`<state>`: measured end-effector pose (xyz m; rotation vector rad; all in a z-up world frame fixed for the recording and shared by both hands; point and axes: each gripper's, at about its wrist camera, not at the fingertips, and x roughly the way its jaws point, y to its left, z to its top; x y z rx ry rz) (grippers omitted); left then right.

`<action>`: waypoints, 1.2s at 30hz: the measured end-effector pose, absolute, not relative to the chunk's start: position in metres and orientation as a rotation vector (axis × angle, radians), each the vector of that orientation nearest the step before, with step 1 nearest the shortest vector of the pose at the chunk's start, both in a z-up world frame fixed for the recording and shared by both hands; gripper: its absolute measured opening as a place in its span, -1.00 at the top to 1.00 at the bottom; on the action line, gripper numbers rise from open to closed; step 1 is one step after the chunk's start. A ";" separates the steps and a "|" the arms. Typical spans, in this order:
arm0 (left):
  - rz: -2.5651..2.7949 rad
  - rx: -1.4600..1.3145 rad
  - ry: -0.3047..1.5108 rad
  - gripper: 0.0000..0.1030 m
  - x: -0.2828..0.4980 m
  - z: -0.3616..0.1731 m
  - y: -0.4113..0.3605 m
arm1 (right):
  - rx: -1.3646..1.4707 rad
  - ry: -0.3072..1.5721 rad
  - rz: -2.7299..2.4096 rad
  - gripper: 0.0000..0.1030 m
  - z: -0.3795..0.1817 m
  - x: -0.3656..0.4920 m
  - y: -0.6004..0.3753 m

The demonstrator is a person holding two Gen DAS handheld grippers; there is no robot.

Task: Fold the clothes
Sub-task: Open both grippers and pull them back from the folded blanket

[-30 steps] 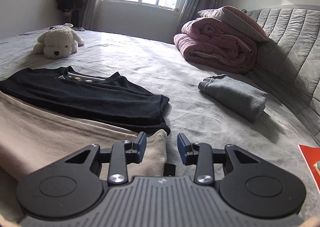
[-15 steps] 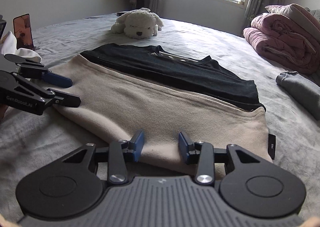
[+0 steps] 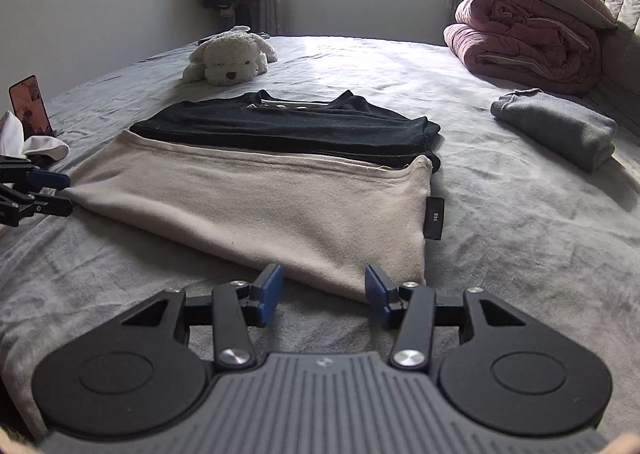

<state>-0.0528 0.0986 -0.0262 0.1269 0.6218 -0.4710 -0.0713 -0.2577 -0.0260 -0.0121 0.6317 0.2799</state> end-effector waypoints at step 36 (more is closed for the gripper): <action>-0.551 0.235 0.634 -0.67 -0.062 -0.036 0.078 | -0.142 0.646 0.448 -0.22 -0.033 -0.071 -0.219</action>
